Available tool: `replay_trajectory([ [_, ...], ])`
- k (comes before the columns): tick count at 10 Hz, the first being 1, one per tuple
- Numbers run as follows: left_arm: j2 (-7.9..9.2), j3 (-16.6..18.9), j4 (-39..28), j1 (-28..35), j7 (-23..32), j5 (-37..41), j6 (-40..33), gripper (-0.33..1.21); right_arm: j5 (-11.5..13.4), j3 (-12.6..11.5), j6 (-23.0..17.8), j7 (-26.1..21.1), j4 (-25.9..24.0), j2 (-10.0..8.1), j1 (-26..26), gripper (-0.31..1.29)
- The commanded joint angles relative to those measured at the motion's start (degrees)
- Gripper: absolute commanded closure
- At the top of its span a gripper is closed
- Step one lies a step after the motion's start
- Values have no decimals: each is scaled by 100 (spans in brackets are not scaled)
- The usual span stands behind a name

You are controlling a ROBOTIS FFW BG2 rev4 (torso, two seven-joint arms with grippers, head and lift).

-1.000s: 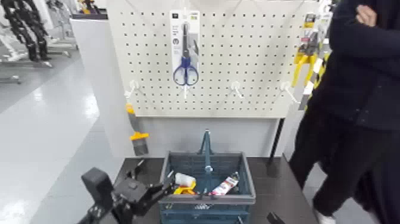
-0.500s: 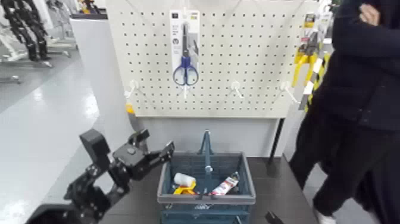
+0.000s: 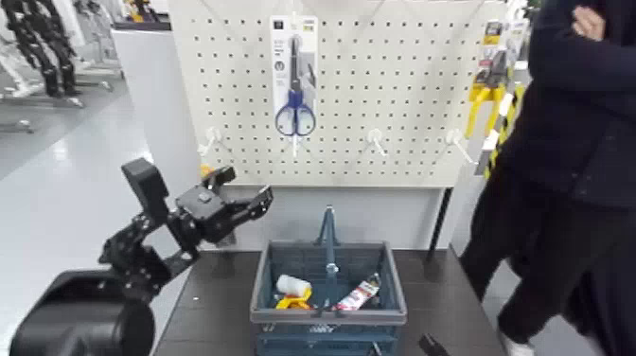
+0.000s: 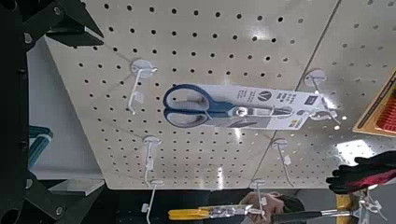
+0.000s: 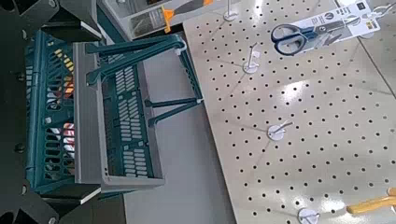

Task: Put the blue scissors into the crate.

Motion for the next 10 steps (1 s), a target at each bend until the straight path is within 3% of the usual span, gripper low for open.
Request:
replay_trajectory([
  [1,0,-121,447,-579,-224,6,-34,22,0,24,8,9,10,18,-25,16],
  [10,-62,-534,1889,-2055,-637,-11,-658,22,-44,33,8,80,54,18,-69,16],
])
